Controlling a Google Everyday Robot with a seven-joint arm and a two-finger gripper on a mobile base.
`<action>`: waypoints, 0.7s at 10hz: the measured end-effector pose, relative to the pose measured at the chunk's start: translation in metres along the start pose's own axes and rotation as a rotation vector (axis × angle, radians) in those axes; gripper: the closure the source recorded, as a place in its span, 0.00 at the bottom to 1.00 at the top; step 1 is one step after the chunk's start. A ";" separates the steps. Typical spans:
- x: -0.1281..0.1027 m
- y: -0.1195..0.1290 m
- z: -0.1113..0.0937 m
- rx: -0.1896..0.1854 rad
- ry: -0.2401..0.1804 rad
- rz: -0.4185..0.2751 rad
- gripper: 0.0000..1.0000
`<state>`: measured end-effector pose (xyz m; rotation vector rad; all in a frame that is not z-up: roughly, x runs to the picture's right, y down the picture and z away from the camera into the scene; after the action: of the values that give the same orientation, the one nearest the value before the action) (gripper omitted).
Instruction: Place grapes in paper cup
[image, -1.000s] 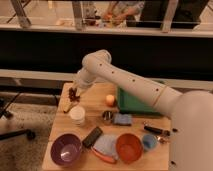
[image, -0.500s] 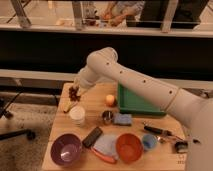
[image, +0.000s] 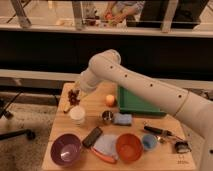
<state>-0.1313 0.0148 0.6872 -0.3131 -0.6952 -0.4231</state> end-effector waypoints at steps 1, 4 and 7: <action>-0.002 0.004 -0.002 -0.001 -0.002 -0.003 1.00; -0.009 0.010 -0.007 0.001 -0.014 -0.014 1.00; -0.014 0.015 -0.018 0.008 -0.022 -0.022 1.00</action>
<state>-0.1239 0.0244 0.6628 -0.3029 -0.7217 -0.4380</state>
